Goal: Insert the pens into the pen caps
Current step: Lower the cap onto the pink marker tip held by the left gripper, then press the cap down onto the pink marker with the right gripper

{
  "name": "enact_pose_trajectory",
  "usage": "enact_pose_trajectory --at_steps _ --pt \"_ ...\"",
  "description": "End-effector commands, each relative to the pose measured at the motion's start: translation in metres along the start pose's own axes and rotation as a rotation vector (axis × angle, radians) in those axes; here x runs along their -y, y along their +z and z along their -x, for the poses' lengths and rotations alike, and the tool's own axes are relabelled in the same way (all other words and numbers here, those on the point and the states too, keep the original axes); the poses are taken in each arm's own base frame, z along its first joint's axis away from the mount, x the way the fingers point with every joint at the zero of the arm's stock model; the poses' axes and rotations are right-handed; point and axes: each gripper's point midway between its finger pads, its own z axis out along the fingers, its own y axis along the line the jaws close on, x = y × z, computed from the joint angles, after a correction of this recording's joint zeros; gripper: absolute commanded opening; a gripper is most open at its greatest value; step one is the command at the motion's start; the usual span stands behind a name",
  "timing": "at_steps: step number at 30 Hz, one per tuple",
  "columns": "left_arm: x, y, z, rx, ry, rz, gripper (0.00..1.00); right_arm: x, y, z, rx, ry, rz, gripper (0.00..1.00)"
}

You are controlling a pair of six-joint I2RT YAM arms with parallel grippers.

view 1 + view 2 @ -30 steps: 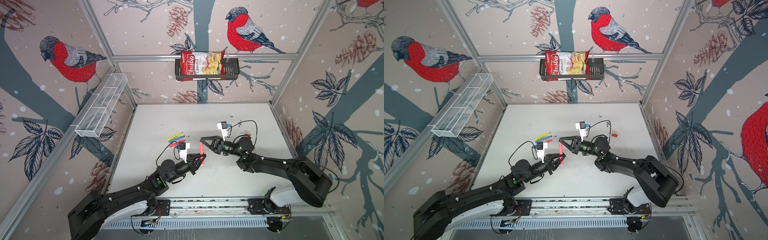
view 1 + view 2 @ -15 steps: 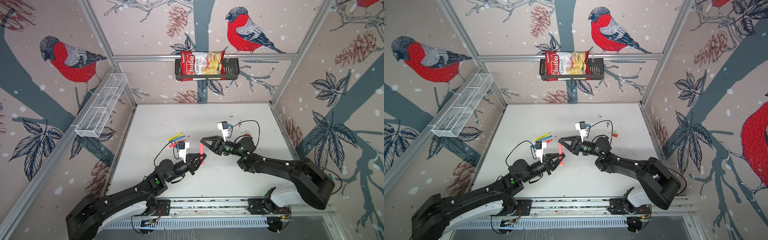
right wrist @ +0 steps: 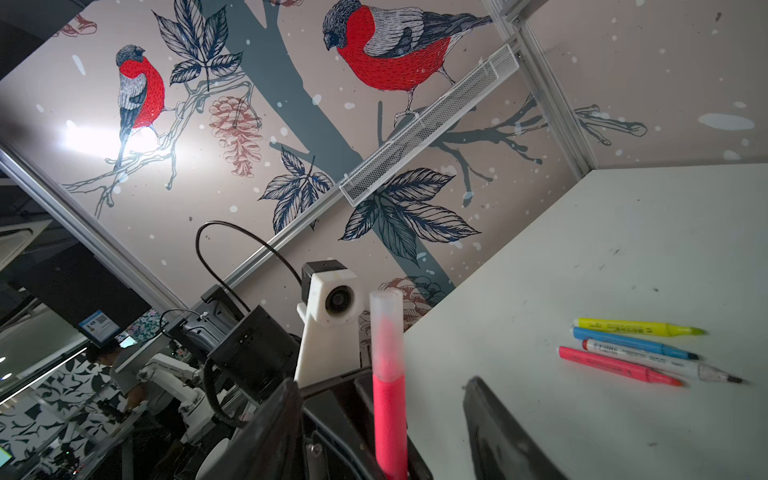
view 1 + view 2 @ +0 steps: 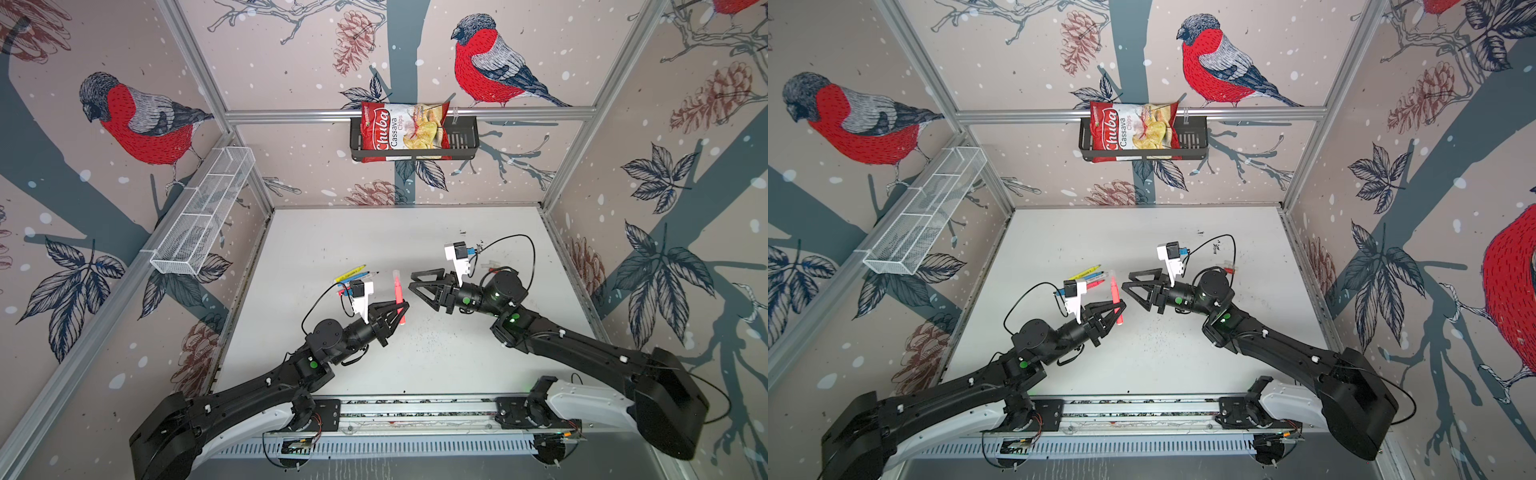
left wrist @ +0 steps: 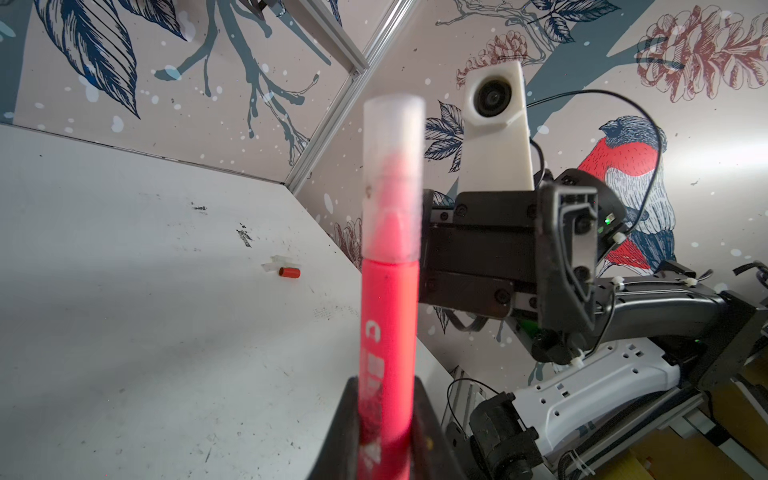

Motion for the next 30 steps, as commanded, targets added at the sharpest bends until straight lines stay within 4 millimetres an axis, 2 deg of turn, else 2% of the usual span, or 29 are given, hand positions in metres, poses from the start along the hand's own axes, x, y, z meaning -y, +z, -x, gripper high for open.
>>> enact_pose_trajectory --at_steps 1,7,11,13,19,22,30 --pt "-0.001 0.001 0.002 -0.004 0.037 0.014 0.00 0.011 0.004 0.006 -0.042 -0.064 -0.100 0.64" --pt "0.002 0.001 0.000 -0.011 0.035 0.000 0.00 0.017 0.025 0.012 -0.150 -0.094 -0.138 0.65" --pt "0.003 0.003 -0.001 -0.021 0.037 -0.006 0.00 0.009 0.030 0.012 -0.163 -0.105 -0.096 0.64" --pt "0.003 0.004 -0.002 -0.024 0.038 -0.008 0.00 0.013 0.036 0.003 -0.185 -0.094 -0.087 0.63" --pt "0.004 0.005 -0.002 -0.029 0.046 -0.006 0.00 0.011 0.041 -0.004 -0.210 -0.094 -0.069 0.57" --pt "0.004 0.006 -0.002 -0.029 0.046 -0.006 0.00 0.010 0.042 -0.006 -0.219 -0.095 -0.064 0.51" --pt "0.003 0.004 -0.002 -0.025 0.043 -0.003 0.00 0.008 0.045 -0.009 -0.232 -0.101 -0.050 0.44"
